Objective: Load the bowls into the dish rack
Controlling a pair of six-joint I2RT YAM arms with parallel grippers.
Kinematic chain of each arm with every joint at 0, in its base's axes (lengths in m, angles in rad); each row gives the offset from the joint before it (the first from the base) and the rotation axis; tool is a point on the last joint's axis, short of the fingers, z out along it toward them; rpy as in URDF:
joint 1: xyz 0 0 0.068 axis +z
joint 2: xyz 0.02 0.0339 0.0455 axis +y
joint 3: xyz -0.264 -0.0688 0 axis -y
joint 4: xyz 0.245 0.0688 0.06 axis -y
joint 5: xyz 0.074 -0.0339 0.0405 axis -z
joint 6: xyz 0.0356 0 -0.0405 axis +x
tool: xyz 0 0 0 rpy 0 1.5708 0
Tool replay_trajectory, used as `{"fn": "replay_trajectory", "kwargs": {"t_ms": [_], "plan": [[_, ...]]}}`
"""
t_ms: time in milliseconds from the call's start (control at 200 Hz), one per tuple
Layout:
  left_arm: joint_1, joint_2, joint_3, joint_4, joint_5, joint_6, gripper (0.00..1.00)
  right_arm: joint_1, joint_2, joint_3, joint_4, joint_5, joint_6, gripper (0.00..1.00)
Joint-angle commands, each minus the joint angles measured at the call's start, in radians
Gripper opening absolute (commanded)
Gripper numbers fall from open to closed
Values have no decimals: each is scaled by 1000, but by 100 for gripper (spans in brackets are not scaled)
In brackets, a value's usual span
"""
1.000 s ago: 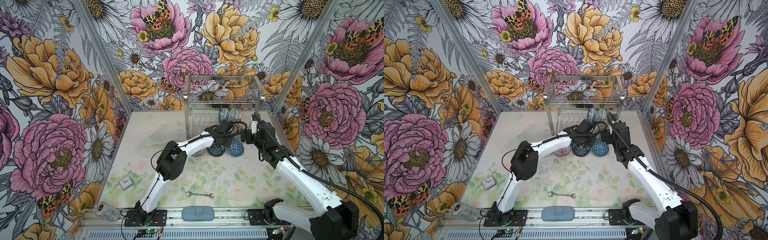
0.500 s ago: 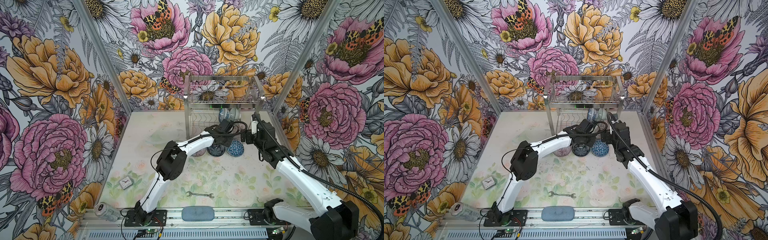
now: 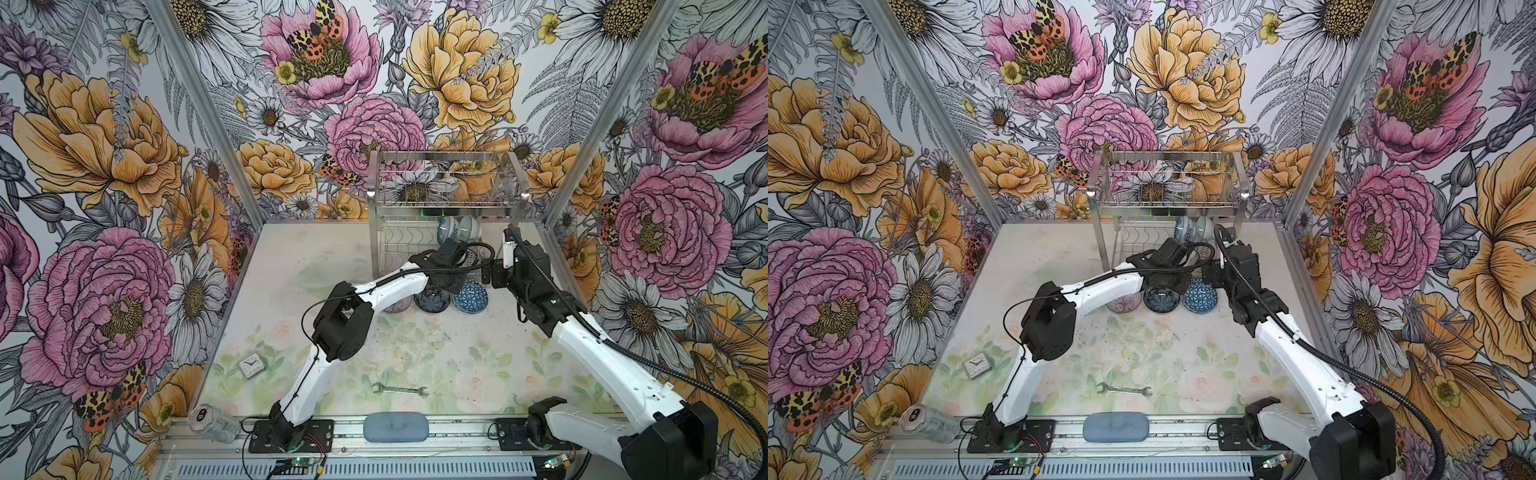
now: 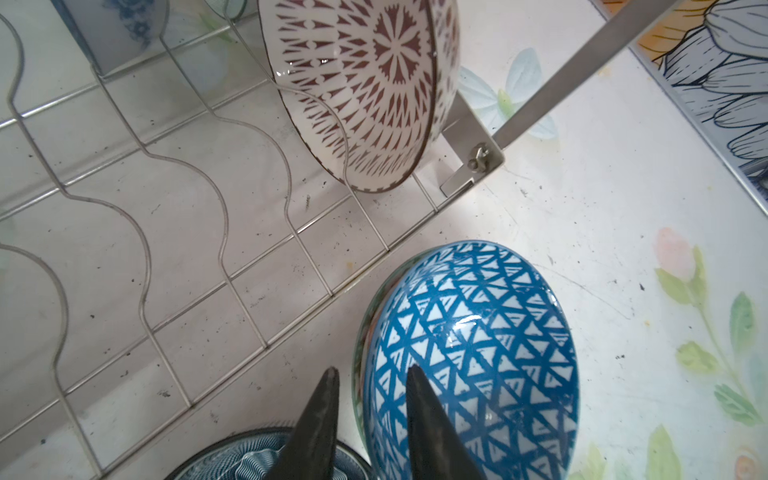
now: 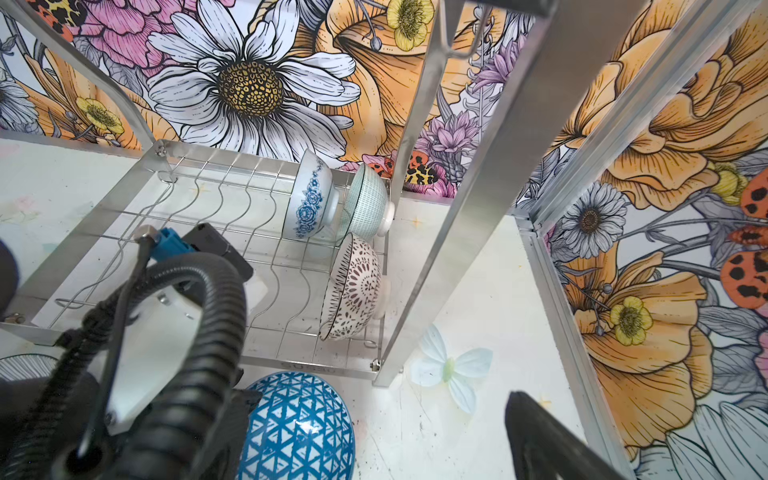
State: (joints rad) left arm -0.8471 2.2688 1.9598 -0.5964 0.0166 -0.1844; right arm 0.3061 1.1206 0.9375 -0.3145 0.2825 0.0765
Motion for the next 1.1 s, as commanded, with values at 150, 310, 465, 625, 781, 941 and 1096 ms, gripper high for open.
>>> {"fn": "replay_trajectory", "kwargs": {"t_ms": [150, 310, 465, 625, 781, 941, 1096], "plan": [[-1, 31, 29, 2, 26, -17, 30, -9, -3, -4, 9, -3, 15, 98], [-1, 40, 26, 2, 35, -19, 30, -8, -4, -4, 10, -2, 16, 98], [-3, 46, 28, 3, 37, -21, 30, -7, -5, -3, 10, -3, 15, 98], [-2, 53, 34, 2, 41, -21, 26, -9, -2, -2, 8, -2, 16, 98], [-2, 59, 39, 2, 45, -22, 21, -9, -2, -2, 9, -4, 16, 98], [-2, 63, 48, -2, 48, -21, 13, -11, -3, 0, 8, -6, 15, 98], [0, 61, 58, -9, 45, -19, 9, -11, -5, 2, 8, -6, 14, 98]]}}
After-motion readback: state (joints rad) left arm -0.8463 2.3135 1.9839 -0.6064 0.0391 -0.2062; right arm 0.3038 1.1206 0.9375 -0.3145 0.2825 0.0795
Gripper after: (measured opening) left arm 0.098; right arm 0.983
